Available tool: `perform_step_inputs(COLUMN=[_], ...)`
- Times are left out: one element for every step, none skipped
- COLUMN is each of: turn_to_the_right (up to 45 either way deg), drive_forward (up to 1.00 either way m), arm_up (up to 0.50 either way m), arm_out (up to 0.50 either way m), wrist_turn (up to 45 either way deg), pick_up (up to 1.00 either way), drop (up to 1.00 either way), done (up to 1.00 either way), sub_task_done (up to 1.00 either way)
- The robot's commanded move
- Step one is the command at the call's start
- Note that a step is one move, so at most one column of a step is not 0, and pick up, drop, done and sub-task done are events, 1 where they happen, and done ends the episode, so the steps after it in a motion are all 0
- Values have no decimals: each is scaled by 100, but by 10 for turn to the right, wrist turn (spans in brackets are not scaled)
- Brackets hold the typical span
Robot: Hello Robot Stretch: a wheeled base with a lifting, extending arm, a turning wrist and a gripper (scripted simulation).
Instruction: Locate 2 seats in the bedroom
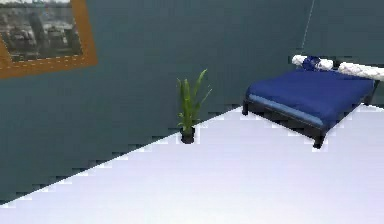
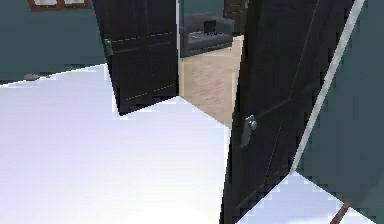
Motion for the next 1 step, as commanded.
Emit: perform_step_inputs(turn_to_the_right=[0], drive_forward=[30], arm_up=[0], arm_out=[0], wrist_turn=[0], pick_up=[0], drop=[0], done=[0], sub_task_done=[0])
